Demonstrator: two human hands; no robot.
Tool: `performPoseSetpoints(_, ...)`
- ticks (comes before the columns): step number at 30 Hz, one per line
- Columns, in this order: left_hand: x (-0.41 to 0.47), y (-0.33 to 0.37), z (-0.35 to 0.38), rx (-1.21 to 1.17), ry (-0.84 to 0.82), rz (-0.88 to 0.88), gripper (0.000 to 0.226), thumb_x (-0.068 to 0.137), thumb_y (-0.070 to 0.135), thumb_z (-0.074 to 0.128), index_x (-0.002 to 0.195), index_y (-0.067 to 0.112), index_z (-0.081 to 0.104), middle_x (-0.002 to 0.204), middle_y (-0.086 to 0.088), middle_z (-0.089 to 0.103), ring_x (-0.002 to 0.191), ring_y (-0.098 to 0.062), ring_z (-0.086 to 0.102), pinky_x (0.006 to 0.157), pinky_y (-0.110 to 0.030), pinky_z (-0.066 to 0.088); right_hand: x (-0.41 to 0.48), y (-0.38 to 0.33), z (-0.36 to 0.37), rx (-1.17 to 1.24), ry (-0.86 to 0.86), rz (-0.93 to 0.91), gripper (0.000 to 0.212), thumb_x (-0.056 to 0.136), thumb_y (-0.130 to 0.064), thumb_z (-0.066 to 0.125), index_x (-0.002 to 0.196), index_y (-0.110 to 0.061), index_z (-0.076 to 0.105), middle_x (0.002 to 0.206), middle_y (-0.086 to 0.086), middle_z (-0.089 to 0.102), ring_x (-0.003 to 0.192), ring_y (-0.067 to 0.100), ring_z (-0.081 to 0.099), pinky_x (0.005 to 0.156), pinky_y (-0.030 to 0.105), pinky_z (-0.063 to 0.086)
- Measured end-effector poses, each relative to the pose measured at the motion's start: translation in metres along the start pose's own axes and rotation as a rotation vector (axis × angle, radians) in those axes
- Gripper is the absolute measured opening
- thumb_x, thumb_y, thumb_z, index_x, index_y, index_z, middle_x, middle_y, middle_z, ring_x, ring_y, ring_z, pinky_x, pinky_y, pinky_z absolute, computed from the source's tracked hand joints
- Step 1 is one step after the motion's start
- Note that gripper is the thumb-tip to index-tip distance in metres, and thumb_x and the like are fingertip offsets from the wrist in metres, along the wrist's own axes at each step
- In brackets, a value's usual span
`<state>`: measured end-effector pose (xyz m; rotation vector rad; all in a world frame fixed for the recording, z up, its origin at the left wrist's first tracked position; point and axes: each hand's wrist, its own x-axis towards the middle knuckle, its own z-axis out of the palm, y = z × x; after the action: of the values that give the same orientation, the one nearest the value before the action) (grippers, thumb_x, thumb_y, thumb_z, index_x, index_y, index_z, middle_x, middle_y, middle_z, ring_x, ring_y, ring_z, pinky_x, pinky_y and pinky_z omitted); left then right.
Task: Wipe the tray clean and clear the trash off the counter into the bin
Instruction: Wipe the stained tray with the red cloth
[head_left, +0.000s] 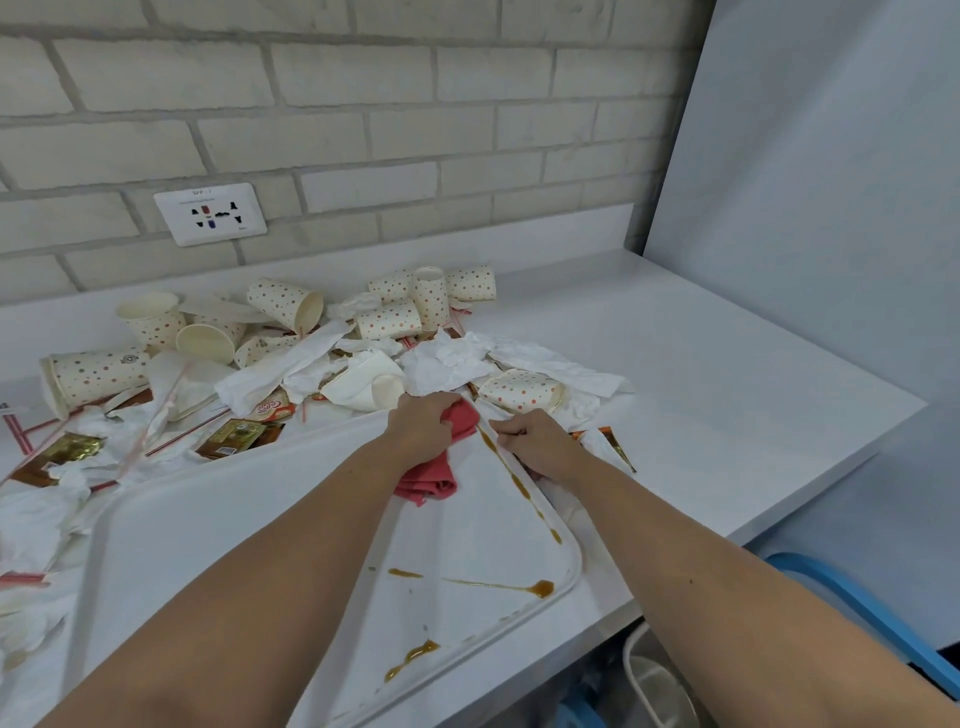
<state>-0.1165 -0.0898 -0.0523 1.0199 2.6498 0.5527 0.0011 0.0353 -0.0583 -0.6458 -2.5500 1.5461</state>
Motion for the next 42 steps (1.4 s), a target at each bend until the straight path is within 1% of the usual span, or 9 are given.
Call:
performPoseSetpoints(4, -0.001, 0.007, 0.002, 0.019, -0.046, 0.039, 0.049, 0.093, 0.008, 0.040, 0.134, 0.033, 0.046, 0.142, 0.003, 0.045, 0.129, -0.030, 0.032, 0.105, -0.040, 0.027, 0.000, -0.005, -0.002, 0.112, -0.016, 0.154, 0.031, 0.094, -0.002, 0.049, 0.120, -0.008, 0.064, 0.061, 0.003, 0.048, 0.046, 0.014, 0.036, 0.040, 0.020, 0.032)
performPoseSetpoints(8, -0.015, 0.012, 0.002, 0.008, -0.104, 0.115, 0.051, 0.092, 0.005, 0.039, 0.135, 0.033, 0.045, 0.140, 0.004, 0.045, 0.126, -0.028, 0.031, 0.105, -0.042, 0.024, 0.000, -0.008, -0.003, 0.138, -0.016, 0.188, 0.032, 0.093, -0.002, 0.052, 0.122, -0.010, 0.063, 0.059, 0.004, 0.051, 0.045, 0.014, 0.040, 0.039, 0.020, 0.036)
performPoseSetpoints(12, -0.038, 0.006, -0.005, -0.033, -0.205, 0.228, 0.054, 0.089, 0.001, 0.043, 0.132, 0.034, 0.049, 0.103, 0.016, 0.044, 0.113, -0.021, 0.036, 0.109, -0.040, 0.026, 0.001, -0.008, -0.004, 0.124, -0.028, 0.190, 0.033, 0.093, -0.003, 0.052, 0.124, -0.010, 0.061, 0.062, 0.004, 0.054, 0.048, 0.014, 0.043, 0.041, 0.020, 0.039)
performPoseSetpoints(17, -0.035, -0.016, -0.021, 0.013, -0.145, 0.221, 0.050, 0.083, 0.000, 0.048, 0.124, 0.027, 0.055, 0.120, 0.011, 0.055, 0.107, -0.022, 0.038, 0.103, -0.040, 0.031, 0.004, -0.007, -0.004, 0.082, -0.031, 0.201, 0.035, 0.094, -0.003, 0.050, 0.127, -0.011, 0.060, 0.063, 0.003, 0.055, 0.050, 0.013, 0.045, 0.042, 0.019, 0.041)
performPoseSetpoints(23, -0.005, -0.010, -0.006, 0.115, -0.035, 0.102, 0.041, 0.091, 0.013, 0.039, 0.130, 0.021, 0.048, 0.135, 0.000, 0.051, 0.112, -0.030, 0.043, 0.096, -0.042, 0.038, 0.006, -0.005, -0.002, 0.078, -0.027, 0.189, 0.034, 0.094, -0.003, 0.050, 0.125, -0.010, 0.061, 0.065, 0.003, 0.058, 0.050, 0.015, 0.044, 0.043, 0.022, 0.042)
performPoseSetpoints(27, -0.003, 0.010, 0.005, 0.175, -0.001, 0.072, 0.043, 0.094, 0.014, 0.037, 0.134, 0.023, 0.045, 0.142, 0.001, 0.044, 0.118, -0.033, 0.038, 0.090, -0.038, 0.034, 0.006, -0.003, -0.001, 0.080, -0.012, 0.179, 0.033, 0.093, -0.003, 0.051, 0.124, -0.010, 0.062, 0.062, 0.003, 0.056, 0.047, 0.015, 0.042, 0.042, 0.022, 0.040)
performPoseSetpoints(33, -0.022, 0.017, 0.008, 0.179, -0.082, 0.210, 0.044, 0.091, 0.012, 0.037, 0.131, 0.028, 0.047, 0.141, 0.006, 0.045, 0.112, -0.031, 0.037, 0.093, -0.040, 0.033, 0.005, -0.005, -0.002, 0.128, -0.019, 0.186, 0.031, 0.092, -0.004, 0.055, 0.121, -0.010, 0.063, 0.060, 0.005, 0.054, 0.046, 0.014, 0.042, 0.038, 0.020, 0.038)
performPoseSetpoints(38, -0.042, 0.011, -0.009, 0.252, -0.251, 0.311, 0.048, 0.089, 0.012, 0.042, 0.134, 0.029, 0.044, 0.142, 0.009, 0.038, 0.113, -0.027, 0.039, 0.096, -0.037, 0.034, 0.007, -0.004, -0.003, 0.121, -0.021, 0.206, 0.034, 0.092, -0.002, 0.053, 0.125, -0.009, 0.061, 0.066, 0.006, 0.056, 0.048, 0.013, 0.045, 0.037, 0.018, 0.040)
performPoseSetpoints(42, -0.047, -0.002, -0.030, 0.205, -0.196, 0.128, 0.036, 0.085, 0.020, 0.052, 0.120, 0.014, 0.050, 0.120, -0.006, 0.044, 0.107, -0.025, 0.050, 0.085, -0.035, 0.042, 0.007, -0.003, -0.003, 0.115, -0.018, 0.204, 0.035, 0.092, -0.001, 0.052, 0.125, -0.009, 0.061, 0.066, 0.006, 0.055, 0.049, 0.013, 0.046, 0.037, 0.017, 0.041)
